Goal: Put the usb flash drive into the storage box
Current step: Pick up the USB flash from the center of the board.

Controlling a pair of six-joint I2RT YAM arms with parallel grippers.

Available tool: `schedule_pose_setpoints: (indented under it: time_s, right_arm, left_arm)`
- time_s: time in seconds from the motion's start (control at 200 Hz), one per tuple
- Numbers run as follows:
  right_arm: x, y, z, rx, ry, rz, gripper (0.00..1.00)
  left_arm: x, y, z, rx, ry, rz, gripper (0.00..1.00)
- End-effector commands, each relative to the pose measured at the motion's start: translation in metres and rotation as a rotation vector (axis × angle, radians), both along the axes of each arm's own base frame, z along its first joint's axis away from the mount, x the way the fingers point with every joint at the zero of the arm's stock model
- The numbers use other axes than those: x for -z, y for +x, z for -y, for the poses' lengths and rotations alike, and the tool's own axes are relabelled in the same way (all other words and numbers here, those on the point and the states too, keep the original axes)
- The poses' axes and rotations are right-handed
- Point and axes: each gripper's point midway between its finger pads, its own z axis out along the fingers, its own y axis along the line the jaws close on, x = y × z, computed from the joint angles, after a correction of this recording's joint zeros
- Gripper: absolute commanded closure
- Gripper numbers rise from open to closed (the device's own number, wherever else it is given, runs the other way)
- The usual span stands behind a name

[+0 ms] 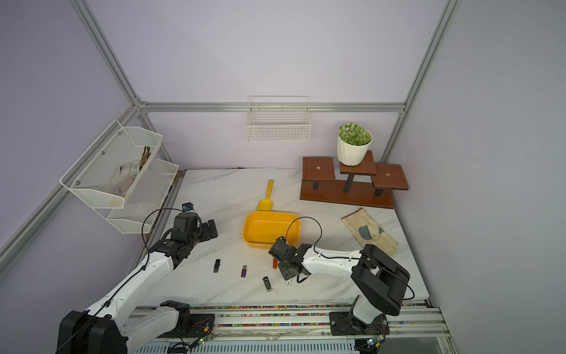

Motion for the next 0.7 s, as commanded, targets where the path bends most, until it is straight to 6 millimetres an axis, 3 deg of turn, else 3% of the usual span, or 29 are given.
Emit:
schedule_pose_setpoints:
  time_s: [0.0, 0.695]
  right_arm:
    - [0.002, 0.005, 0.004, 0.02, -0.002, 0.016, 0.55]
    - [0.008, -0.009, 0.018, 0.02, -0.055, -0.064, 0.65]
  left_arm:
    - [-0.002, 0.002, 0.004, 0.029, 0.01, 0.011, 0.0]
    - [0.005, -0.001, 0.006, 0.033, -0.001, -0.009, 0.0]
